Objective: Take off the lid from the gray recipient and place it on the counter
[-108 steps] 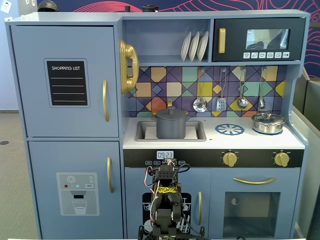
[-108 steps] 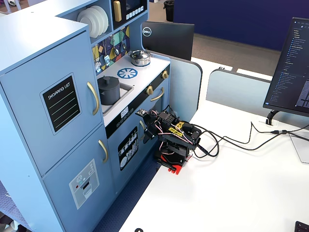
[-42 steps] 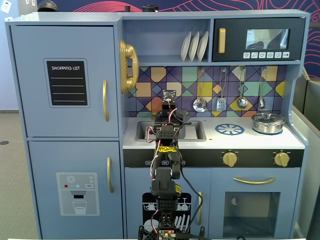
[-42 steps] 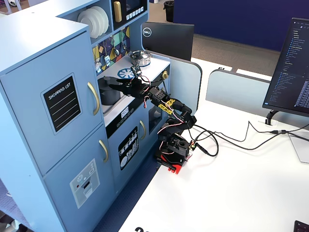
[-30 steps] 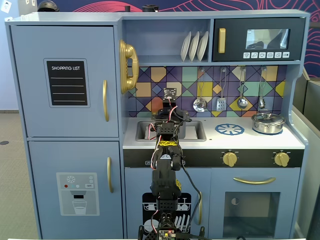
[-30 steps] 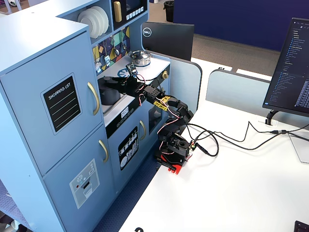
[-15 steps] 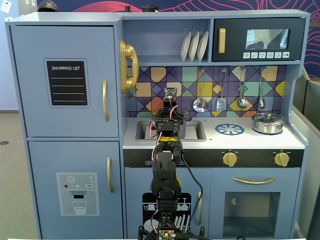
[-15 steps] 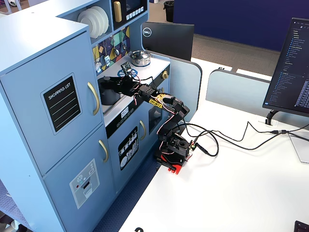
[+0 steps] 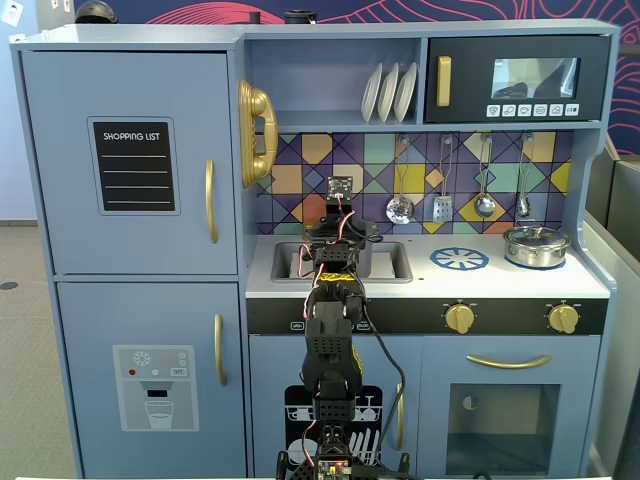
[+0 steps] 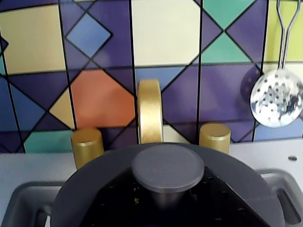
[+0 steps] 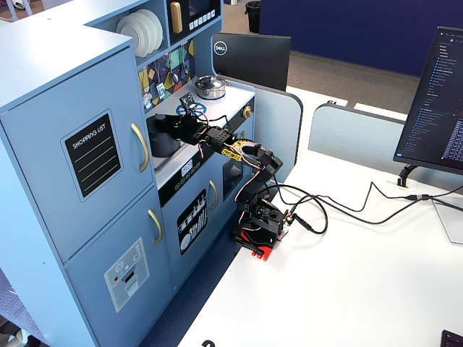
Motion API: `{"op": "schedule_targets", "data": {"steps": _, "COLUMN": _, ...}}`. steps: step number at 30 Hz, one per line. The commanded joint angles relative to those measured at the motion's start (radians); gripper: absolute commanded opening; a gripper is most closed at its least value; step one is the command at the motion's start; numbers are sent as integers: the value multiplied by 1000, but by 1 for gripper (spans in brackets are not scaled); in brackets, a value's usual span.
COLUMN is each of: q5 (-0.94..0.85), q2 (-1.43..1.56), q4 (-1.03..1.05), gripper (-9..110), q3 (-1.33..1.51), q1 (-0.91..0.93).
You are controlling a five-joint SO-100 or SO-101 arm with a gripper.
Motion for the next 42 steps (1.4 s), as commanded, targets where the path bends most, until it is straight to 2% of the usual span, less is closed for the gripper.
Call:
{"op": "schedule_targets", "data": {"steps": 1, "q5": 11, "q2": 5, "q4": -52, "gripper": 0, "q3": -101, "q1": -17}}
{"op": "schedule_targets", "data": {"steps": 12, "q5": -32, "q2": 57, "q4": -49, "gripper": 0, "q3": -138, "q1": 18}}
{"op": "schedule_targets", "data": {"steps": 18, "q5": -48, "q2": 107, "q4": -37, "gripper": 0, "q3": -104, "q1": 149}}
{"op": "schedule_targets", "data": {"steps": 28, "q5": 38, "q2": 186, "q4": -5, "gripper": 0, "q3": -15, "q1": 451}}
{"op": "schedule_targets", "data": {"steps": 34, "q5": 49, "q2": 163, "q4": -75, "gripper": 0, "q3": 77, "q1": 557}}
{"op": "schedule_targets", "data": {"steps": 42, "q5": 44, "q2": 40, "q4": -206, "gripper": 0, "q3": 120, "q1": 558}}
